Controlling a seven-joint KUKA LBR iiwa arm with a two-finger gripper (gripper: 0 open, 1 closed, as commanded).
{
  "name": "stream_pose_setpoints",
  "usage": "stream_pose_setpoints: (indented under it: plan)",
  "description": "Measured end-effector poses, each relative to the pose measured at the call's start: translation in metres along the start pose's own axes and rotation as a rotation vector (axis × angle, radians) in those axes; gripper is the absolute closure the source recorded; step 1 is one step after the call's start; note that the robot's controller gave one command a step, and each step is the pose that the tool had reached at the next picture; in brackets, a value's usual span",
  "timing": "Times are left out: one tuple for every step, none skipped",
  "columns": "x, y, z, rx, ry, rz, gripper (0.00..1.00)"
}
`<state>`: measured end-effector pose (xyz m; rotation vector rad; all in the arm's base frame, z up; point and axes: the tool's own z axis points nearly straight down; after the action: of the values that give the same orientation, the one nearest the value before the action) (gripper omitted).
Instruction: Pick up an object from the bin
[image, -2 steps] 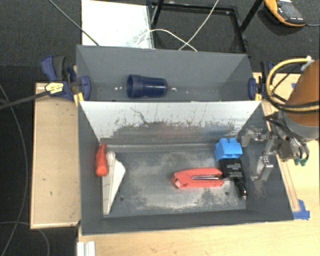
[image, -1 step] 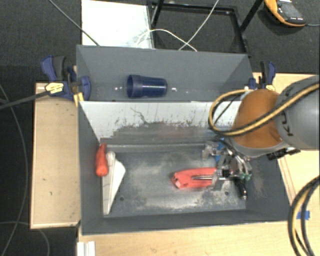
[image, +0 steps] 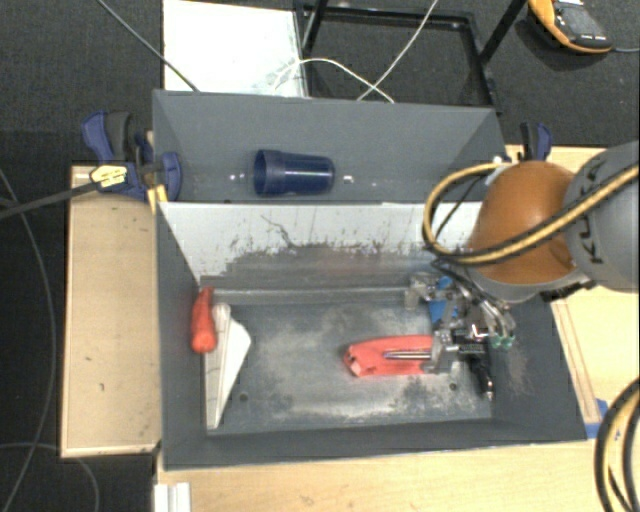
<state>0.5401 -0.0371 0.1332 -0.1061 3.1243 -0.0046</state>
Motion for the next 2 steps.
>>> stream_pose_setpoints:
  plan:
    - [0.018,0.022,0.034,-0.005,0.015,0.171,0.0]
    - [0.0,0.007,0.063,0.0,-0.004,0.103,0.0]
